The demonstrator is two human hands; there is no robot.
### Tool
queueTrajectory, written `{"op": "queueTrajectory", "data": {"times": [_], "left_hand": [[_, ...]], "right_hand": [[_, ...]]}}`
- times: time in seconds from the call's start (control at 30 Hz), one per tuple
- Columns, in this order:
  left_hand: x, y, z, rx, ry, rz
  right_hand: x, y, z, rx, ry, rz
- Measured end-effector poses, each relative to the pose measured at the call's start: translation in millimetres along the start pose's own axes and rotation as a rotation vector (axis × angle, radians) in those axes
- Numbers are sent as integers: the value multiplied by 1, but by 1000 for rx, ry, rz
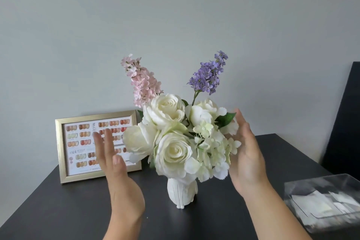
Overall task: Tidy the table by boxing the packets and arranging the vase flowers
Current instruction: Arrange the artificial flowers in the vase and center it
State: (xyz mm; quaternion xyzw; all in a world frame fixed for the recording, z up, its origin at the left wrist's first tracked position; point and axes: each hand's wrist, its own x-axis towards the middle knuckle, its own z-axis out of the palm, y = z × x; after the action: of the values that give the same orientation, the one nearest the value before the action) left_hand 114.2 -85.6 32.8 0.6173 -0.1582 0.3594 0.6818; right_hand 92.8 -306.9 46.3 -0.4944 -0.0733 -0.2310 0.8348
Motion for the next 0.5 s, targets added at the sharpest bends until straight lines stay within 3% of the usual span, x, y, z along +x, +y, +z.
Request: {"op": "queueTrajectory", "data": {"times": [0.1,0.2,0.27,0.33,0.4,0.5], "left_hand": [[-10,-33,-13,-105,6,-312],[-30,-64,-24,-54,-286,-576],[-44,-78,-28,16,-507,-632],[-56,-87,-27,47,-625,-650],[-64,-91,-21,31,-696,-621],[-66,-95,-12,66,-678,-565]], "right_hand": [[0,18,-16,-241,33,100],[-13,52,-29,-526,-121,294],[-21,76,-39,-548,-185,371],[-28,91,-41,-581,-182,403],[-33,100,-36,-601,-210,392],[-38,110,-29,-681,-222,351]]}}
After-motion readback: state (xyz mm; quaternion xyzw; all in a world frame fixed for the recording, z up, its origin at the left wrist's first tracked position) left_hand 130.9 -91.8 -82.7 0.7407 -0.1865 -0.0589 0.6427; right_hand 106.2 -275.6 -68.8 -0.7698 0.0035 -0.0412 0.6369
